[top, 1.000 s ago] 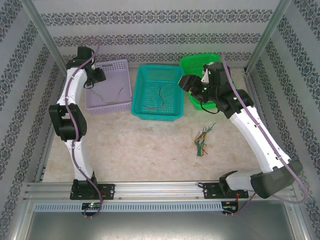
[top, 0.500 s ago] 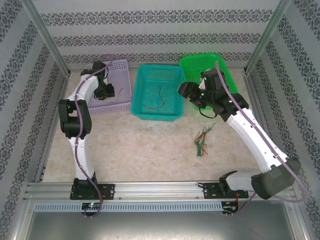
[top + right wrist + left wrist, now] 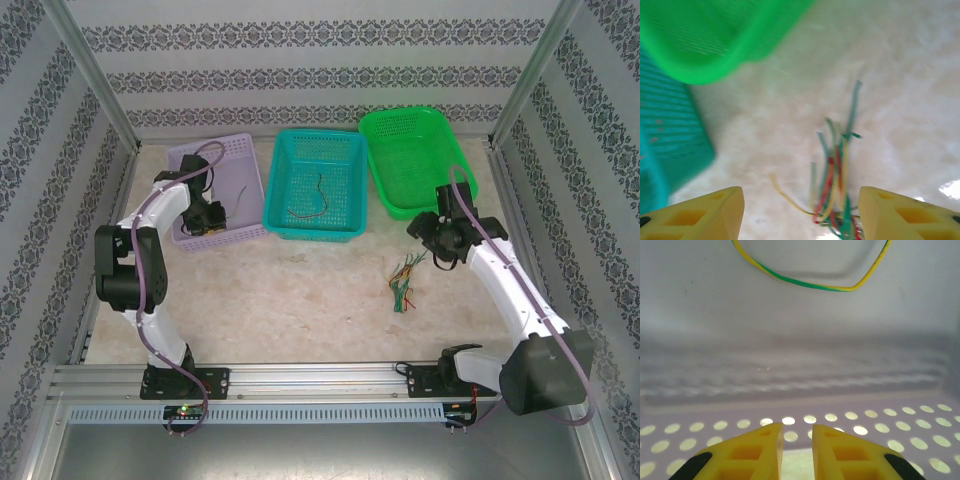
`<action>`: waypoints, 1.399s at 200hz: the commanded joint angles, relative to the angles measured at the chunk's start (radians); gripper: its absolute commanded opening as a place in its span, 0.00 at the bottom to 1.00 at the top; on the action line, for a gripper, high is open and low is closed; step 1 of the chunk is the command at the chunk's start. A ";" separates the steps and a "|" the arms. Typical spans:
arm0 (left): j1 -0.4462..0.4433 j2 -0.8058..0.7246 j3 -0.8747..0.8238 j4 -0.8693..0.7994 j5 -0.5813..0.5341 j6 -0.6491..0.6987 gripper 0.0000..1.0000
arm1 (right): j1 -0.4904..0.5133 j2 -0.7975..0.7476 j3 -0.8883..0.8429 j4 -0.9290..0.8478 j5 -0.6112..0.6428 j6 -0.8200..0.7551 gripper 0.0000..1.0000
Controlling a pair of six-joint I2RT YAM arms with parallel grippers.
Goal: Untangle the cables
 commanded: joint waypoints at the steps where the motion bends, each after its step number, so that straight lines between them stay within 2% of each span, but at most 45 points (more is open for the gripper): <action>1: -0.022 -0.051 -0.072 0.027 -0.009 -0.022 0.22 | -0.001 0.016 -0.069 0.004 -0.023 0.008 0.60; 21: -0.024 -0.097 -0.089 0.028 -0.028 -0.022 0.25 | 0.024 0.040 -0.110 0.001 -0.057 0.011 0.58; 64: -0.047 -0.129 -0.010 -0.012 -0.119 -0.021 0.47 | 0.099 0.063 -0.209 0.032 -0.078 0.026 0.54; 100: -0.108 -0.148 0.066 -0.050 -0.153 -0.062 0.51 | 0.129 0.130 -0.247 0.085 -0.095 0.031 0.45; 132: -0.213 -0.215 0.094 -0.035 -0.105 -0.162 0.52 | 0.140 0.210 -0.253 0.137 -0.108 0.020 0.34; 156: -0.308 -0.271 0.067 0.020 -0.025 -0.263 0.52 | 0.140 0.244 -0.245 0.156 -0.116 0.001 0.19; 173: -0.374 -0.304 0.035 0.064 0.036 -0.347 0.52 | 0.143 0.214 -0.227 0.125 -0.112 -0.026 0.00; 207: -0.498 -0.354 -0.008 0.173 0.184 -0.439 0.53 | 0.171 -0.058 -0.194 0.054 -0.103 -0.079 0.00; 235: -0.553 -0.321 -0.017 0.332 0.425 -0.489 0.56 | 0.179 -0.247 -0.147 0.077 -0.182 -0.154 0.00; 254: -0.592 -0.264 0.028 0.356 0.509 -0.464 0.57 | 0.174 -0.274 -0.116 0.158 -0.324 -0.207 0.00; 280: -0.631 -0.207 0.102 0.396 0.574 -0.427 0.59 | 0.189 -0.191 -0.022 0.164 -0.488 -0.285 0.00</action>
